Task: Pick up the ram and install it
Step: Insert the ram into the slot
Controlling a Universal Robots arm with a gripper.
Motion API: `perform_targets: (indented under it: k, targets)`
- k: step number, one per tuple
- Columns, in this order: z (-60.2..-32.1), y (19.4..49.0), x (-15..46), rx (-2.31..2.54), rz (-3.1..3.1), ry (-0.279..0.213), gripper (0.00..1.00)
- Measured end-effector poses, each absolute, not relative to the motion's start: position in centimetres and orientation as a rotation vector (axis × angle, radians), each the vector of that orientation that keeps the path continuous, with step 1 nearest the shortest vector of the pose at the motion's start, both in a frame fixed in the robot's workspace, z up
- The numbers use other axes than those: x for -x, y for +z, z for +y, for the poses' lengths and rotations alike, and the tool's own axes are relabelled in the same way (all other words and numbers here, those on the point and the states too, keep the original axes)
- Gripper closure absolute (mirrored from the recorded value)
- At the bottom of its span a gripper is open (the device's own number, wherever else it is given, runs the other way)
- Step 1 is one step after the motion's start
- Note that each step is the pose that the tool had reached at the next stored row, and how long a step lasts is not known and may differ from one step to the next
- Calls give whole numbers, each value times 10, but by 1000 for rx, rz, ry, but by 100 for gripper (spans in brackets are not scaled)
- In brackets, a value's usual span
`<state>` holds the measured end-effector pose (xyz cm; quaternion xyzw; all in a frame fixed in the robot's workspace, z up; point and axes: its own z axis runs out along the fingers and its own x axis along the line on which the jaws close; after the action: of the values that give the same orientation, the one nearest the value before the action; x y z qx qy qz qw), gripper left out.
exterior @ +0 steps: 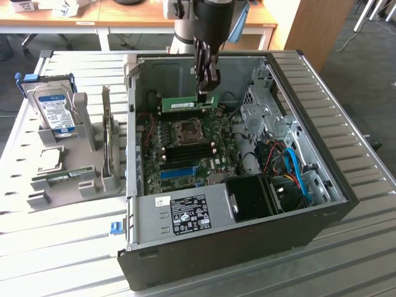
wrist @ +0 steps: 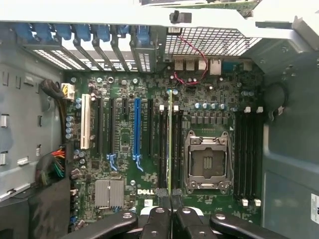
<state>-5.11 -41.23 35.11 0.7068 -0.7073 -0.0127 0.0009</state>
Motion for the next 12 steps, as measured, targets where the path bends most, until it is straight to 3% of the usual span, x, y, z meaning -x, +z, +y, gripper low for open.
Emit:
perform_targets:
  k: [12]
  targets:
    - [-412,329,51,-2219,-2221,-40,88]
